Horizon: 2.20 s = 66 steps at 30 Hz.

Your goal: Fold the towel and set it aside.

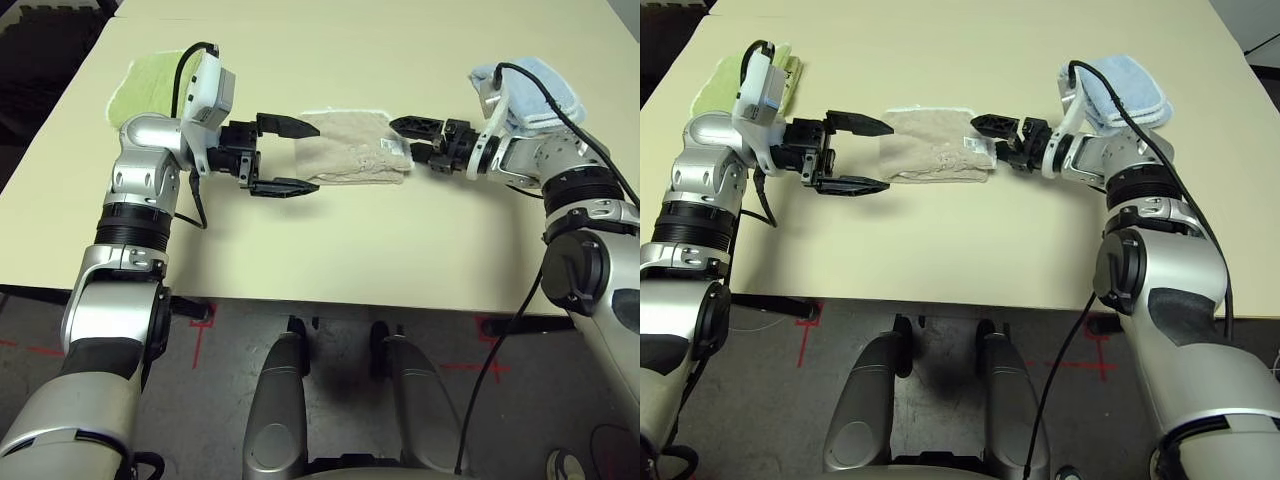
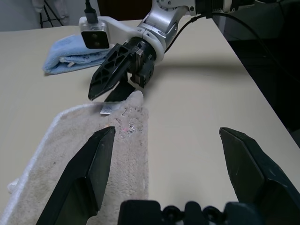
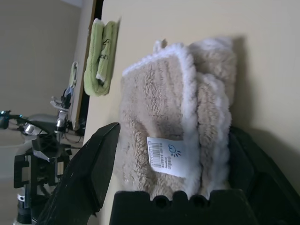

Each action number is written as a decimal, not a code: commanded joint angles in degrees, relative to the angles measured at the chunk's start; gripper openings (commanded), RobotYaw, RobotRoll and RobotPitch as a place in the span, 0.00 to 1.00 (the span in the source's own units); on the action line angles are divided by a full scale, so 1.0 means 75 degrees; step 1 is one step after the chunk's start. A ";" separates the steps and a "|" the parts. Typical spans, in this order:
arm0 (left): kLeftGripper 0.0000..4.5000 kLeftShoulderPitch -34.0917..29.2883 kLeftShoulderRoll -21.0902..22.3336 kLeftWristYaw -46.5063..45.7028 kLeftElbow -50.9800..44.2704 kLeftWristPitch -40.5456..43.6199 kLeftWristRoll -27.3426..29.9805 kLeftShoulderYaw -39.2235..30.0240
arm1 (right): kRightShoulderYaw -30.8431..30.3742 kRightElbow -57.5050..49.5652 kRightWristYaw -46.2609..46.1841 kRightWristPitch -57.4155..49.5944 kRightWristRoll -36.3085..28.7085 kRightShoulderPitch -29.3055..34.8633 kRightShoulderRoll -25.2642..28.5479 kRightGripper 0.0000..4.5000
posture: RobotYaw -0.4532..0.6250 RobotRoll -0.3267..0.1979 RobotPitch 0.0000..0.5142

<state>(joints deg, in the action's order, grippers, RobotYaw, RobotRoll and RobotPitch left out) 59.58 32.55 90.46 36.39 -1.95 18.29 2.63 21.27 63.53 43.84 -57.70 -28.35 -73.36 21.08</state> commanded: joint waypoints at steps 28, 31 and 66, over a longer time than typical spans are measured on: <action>1.00 -0.0232 -0.0094 -0.0507 0.0208 0.0363 -0.0072 -0.0132 | 0.0396 -0.0142 -0.0238 0.0595 -0.0149 0.0002 0.0125 0.00 | 0.54 0.62 0.65; 1.00 -0.0288 -0.0088 -0.0602 0.0373 0.0269 -0.0143 -0.0151 | 0.0642 -0.0191 -0.0312 0.1382 -0.0243 0.0026 0.0189 0.00 | 0.53 0.62 0.66; 1.00 0.0061 -0.0163 -0.0627 0.1257 -0.0210 -0.0474 -0.0182 | 0.2717 0.1289 -0.2531 0.7548 -0.0764 -0.0595 0.1755 0.00 | 0.48 0.62 0.63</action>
<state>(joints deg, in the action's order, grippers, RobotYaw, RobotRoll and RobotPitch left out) 59.76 31.47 85.32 45.69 -2.97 15.56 1.07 41.21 72.54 25.47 -1.96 -33.97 -79.09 33.08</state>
